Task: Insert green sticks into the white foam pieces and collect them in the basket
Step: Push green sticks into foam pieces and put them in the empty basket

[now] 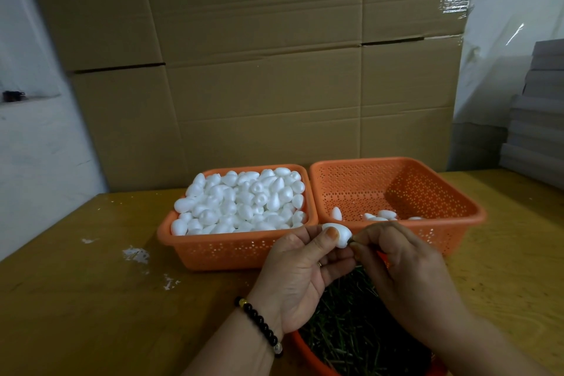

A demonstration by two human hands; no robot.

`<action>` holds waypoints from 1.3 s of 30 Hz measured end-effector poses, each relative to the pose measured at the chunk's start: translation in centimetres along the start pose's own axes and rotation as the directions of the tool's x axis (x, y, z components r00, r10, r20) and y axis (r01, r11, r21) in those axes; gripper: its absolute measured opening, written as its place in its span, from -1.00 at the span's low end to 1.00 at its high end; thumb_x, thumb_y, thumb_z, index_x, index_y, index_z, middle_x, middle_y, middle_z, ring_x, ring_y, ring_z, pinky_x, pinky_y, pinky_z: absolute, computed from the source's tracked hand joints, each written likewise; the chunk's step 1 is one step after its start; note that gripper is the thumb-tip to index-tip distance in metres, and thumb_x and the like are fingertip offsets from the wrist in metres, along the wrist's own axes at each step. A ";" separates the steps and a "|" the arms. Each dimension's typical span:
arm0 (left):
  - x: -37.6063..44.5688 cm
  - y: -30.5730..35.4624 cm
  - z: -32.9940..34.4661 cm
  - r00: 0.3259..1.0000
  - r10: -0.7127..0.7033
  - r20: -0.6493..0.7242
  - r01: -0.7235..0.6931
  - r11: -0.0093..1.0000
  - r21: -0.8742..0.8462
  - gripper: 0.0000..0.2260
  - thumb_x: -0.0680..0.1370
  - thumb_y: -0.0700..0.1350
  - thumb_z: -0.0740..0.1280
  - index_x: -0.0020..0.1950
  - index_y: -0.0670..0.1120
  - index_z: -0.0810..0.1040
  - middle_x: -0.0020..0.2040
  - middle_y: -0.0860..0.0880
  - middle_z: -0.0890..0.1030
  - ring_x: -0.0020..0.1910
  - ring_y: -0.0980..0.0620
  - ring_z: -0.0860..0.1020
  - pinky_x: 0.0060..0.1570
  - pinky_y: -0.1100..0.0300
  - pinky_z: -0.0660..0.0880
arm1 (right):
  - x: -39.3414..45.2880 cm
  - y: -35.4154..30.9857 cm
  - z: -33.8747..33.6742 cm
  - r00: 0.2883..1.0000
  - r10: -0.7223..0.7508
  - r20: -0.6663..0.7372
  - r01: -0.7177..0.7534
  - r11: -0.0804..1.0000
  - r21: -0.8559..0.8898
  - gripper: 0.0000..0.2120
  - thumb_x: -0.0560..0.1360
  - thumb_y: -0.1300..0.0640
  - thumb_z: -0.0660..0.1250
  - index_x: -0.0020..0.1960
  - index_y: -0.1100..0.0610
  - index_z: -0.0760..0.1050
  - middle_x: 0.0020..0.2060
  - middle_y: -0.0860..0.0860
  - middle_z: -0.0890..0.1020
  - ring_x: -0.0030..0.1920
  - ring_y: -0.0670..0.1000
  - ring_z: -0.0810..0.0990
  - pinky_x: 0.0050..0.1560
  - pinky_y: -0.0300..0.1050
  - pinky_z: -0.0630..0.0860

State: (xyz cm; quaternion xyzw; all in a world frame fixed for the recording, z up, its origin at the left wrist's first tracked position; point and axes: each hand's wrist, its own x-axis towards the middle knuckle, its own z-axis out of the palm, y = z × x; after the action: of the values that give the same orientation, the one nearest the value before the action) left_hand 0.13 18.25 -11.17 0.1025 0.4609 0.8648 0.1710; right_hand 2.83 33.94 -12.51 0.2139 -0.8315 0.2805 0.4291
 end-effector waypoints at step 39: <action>0.2 -0.1 0.0 0.999 0.030 -0.022 -0.032 0.996 -0.079 -0.69 0.38 -0.26 0.41 0.13 -0.23 0.58 0.00 -0.16 0.65 -0.10 0.01 0.62 -0.12 0.17 0.59 | 0.1 0.2 -0.7 0.985 0.149 0.085 -0.151 0.988 0.015 -0.80 0.36 0.07 0.47 -0.04 0.06 0.57 -0.17 -0.15 0.60 -0.18 -0.18 0.61 -0.18 -0.26 0.56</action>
State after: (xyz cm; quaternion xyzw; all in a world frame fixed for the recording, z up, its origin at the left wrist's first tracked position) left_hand -0.05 18.41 -11.26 0.0937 0.4264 0.8859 0.1567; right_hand 3.11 34.51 -12.13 0.1666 -0.8594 0.3118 0.3694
